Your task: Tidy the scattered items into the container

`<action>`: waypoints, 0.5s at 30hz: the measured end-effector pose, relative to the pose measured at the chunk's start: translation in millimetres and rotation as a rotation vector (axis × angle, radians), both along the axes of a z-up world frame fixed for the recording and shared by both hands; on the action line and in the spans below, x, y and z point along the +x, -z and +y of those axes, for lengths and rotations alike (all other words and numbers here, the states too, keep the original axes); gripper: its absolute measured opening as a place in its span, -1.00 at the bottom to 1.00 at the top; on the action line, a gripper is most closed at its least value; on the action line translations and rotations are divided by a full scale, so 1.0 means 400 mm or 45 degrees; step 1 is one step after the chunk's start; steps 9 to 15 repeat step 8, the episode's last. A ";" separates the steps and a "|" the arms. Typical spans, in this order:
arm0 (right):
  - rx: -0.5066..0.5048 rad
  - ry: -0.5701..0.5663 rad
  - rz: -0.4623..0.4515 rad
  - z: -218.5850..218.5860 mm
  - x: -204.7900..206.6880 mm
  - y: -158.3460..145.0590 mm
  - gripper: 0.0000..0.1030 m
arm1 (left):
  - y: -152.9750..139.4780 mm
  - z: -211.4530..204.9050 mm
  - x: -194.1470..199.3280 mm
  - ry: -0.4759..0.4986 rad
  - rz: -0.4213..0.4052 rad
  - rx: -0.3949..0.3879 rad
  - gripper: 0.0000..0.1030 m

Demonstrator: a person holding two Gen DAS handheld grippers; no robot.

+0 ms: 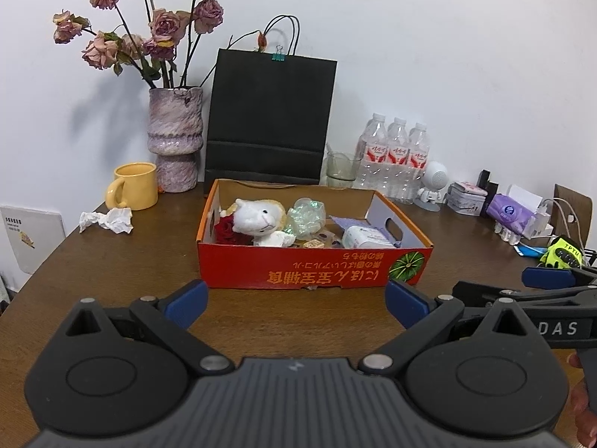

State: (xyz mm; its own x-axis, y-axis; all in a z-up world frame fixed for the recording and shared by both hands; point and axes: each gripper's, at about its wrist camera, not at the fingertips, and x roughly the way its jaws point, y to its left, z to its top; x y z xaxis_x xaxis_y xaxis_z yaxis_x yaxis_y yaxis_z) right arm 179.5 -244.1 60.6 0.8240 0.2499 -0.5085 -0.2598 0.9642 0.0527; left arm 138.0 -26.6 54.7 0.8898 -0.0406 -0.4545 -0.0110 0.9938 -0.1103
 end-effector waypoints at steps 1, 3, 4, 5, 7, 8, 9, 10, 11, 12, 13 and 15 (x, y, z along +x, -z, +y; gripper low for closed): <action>0.000 -0.002 0.001 0.001 -0.001 0.001 1.00 | 0.001 0.001 0.001 -0.005 0.004 0.000 1.00; -0.002 -0.004 0.000 0.001 -0.001 0.001 1.00 | 0.005 0.003 0.003 -0.011 0.013 -0.007 1.00; -0.001 -0.006 0.001 0.002 -0.001 0.001 1.00 | 0.006 0.004 0.003 -0.014 0.017 -0.009 1.00; 0.000 -0.007 0.002 0.002 -0.001 0.001 1.00 | 0.007 0.004 0.004 -0.017 0.020 -0.009 1.00; -0.001 -0.006 0.003 0.001 0.000 0.000 1.00 | 0.009 0.006 0.003 -0.015 0.013 -0.016 1.00; 0.000 -0.008 0.004 0.001 0.000 0.000 1.00 | 0.009 0.008 0.003 -0.013 0.016 -0.023 1.00; 0.000 -0.008 0.004 0.001 0.000 0.000 1.00 | 0.009 0.008 0.003 -0.013 0.016 -0.023 1.00; 0.000 -0.008 0.004 0.001 0.000 0.000 1.00 | 0.009 0.008 0.003 -0.013 0.016 -0.023 1.00; 0.000 -0.008 0.004 0.001 0.000 0.000 1.00 | 0.009 0.008 0.003 -0.013 0.016 -0.023 1.00; 0.000 -0.008 0.004 0.001 0.000 0.000 1.00 | 0.009 0.008 0.003 -0.013 0.016 -0.023 1.00; 0.000 -0.008 0.004 0.001 0.000 0.000 1.00 | 0.009 0.008 0.003 -0.013 0.016 -0.023 1.00; 0.000 -0.008 0.004 0.001 0.000 0.000 1.00 | 0.009 0.008 0.003 -0.013 0.016 -0.023 1.00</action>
